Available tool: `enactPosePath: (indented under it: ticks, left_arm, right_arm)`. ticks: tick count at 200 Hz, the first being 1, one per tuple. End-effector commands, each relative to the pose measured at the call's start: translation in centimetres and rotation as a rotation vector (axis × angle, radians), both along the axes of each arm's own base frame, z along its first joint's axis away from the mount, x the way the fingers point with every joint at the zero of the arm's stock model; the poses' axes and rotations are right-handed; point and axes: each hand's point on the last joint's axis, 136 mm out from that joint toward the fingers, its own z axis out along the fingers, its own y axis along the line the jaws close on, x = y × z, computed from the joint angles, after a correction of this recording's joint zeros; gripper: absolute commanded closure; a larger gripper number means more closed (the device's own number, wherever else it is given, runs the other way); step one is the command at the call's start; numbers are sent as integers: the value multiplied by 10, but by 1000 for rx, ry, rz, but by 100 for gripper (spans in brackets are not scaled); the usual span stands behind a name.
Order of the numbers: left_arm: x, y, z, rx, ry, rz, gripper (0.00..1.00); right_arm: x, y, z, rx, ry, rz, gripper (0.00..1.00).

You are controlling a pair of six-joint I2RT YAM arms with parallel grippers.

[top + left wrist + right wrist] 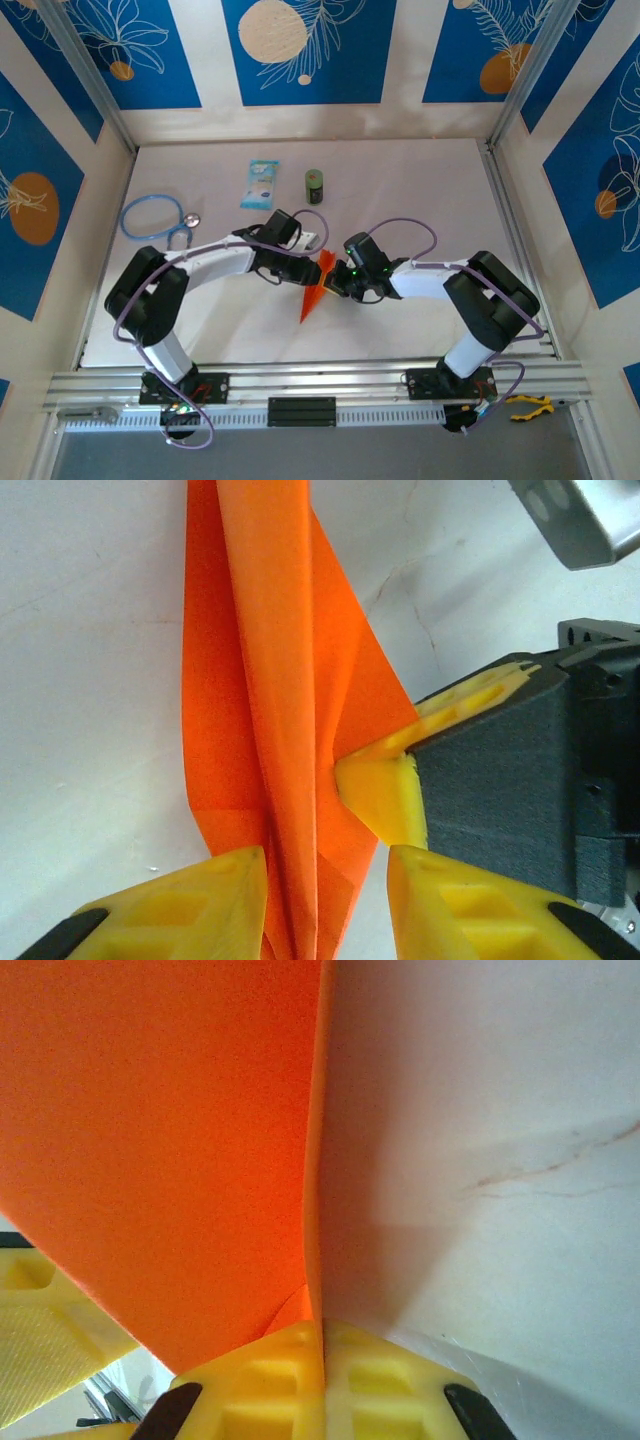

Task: Fold a paper plane with a square sheet of paper (pick it up from the middle)
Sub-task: Move a paper plane to the center of the table.

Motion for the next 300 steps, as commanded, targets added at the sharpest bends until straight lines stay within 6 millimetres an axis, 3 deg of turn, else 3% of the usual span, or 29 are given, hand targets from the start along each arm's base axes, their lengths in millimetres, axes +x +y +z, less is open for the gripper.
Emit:
enactPosePath:
  ticks: [1,74,200,300]
  left_arm:
    - [-7,0,-5,19,28,-36,63]
    - [-22,4,-19,39,103,-47,63]
    - [-40,6,-24,38,166,-29,63]
    - [-37,18,-34,150,108,-16,67]
  right_arm:
    - [-1,2,1,12,12,2,98]
    - [0,2,1,10,12,-4,98]
    - [2,3,1,19,10,-12,99]
    - [2,3,1,25,9,-11,99]
